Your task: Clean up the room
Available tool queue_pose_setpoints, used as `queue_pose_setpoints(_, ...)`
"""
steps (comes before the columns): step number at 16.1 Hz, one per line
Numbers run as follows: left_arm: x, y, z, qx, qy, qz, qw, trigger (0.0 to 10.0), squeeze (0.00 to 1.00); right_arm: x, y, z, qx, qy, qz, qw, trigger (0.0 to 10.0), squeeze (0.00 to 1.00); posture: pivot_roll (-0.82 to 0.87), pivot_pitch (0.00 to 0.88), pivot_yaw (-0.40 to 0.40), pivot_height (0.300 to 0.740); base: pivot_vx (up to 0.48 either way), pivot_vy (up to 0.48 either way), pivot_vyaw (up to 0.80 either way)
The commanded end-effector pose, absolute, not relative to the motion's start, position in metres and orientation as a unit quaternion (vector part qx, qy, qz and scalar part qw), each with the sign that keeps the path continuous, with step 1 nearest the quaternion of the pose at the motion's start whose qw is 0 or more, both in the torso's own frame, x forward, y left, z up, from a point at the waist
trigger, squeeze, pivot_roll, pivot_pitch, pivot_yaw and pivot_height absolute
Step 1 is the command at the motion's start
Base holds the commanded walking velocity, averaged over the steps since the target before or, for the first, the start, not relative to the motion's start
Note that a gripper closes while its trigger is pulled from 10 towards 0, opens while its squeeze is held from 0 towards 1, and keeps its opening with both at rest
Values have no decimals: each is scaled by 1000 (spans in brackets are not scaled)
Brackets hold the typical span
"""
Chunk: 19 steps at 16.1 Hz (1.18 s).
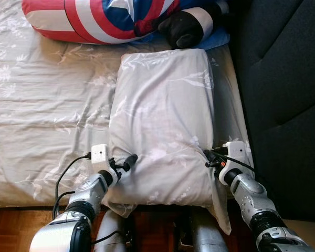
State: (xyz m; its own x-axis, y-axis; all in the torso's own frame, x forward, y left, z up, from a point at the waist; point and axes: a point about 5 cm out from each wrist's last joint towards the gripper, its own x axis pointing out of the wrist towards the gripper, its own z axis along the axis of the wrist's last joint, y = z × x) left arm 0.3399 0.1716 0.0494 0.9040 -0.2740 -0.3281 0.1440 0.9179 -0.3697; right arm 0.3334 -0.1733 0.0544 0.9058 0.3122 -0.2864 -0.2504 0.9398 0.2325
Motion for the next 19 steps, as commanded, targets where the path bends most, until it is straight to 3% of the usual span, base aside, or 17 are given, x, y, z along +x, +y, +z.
queue_pose_setpoints(1, 314, 154, 14, -180, 273, -129, 936, 0, 0, 313, -168, 25, 108, 228, 155, 955, 0, 0, -169, 420, -75, 656, 0, 0, 0)
queue_pose_setpoints(19, 316, 151, 18, -196, 252, -150, 936, 0, 0, 309, -158, 19, 111, 234, 147, 955, 0, 0, -141, 414, -69, 656, 0, 0, 0)
